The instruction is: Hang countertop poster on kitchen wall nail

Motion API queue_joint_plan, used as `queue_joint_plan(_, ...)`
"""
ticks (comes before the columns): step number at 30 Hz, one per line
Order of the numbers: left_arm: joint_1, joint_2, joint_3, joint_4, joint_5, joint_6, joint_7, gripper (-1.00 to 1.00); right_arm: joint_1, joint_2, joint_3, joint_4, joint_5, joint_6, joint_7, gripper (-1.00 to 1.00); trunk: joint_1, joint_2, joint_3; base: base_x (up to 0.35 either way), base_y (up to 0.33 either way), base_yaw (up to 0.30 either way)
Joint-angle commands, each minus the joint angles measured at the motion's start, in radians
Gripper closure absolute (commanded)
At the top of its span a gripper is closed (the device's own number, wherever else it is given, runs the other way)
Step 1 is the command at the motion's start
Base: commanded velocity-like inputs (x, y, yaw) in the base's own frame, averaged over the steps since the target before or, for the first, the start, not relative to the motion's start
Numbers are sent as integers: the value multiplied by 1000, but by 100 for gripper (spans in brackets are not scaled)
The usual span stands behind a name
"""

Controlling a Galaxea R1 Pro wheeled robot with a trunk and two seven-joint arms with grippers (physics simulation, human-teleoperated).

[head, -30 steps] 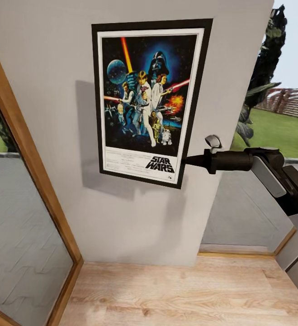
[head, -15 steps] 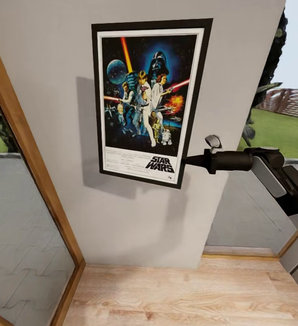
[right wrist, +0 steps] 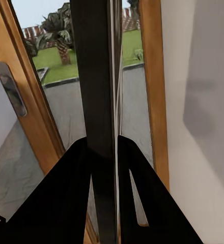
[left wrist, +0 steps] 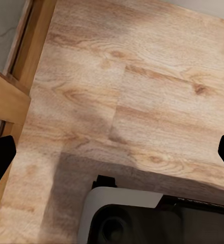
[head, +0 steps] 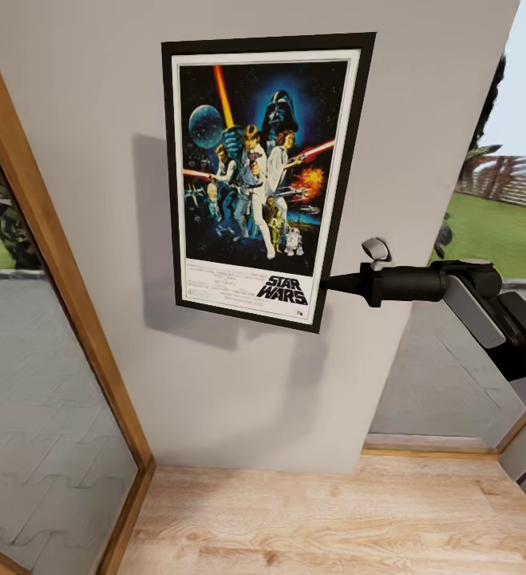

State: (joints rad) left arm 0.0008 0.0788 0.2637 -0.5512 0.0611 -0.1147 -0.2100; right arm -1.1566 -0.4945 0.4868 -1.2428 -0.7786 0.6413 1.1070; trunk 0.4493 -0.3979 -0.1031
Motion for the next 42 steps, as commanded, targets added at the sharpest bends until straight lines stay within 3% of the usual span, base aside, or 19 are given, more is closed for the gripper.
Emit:
queue_joint_plan(1, 0, 0, 3, -1, 6, 0, -8, -100, -2, -1, 3, 0, -10, 8, -1, 100, 1, -2, -2, 0, 20, 0)
queue_joint_plan(14, 0, 0, 3, -1, 6, 1, -8, -100, -2, -1, 3, -14, -10, 8, -1, 100, 1, -2, -2, 6, 5, 0)
queue_joint_plan(42, 0, 0, 3, -1, 6, 1, -8, -100, -2, -1, 3, -17, -10, 8, -2, 100, 1, -2, -2, 120, 0, 0)
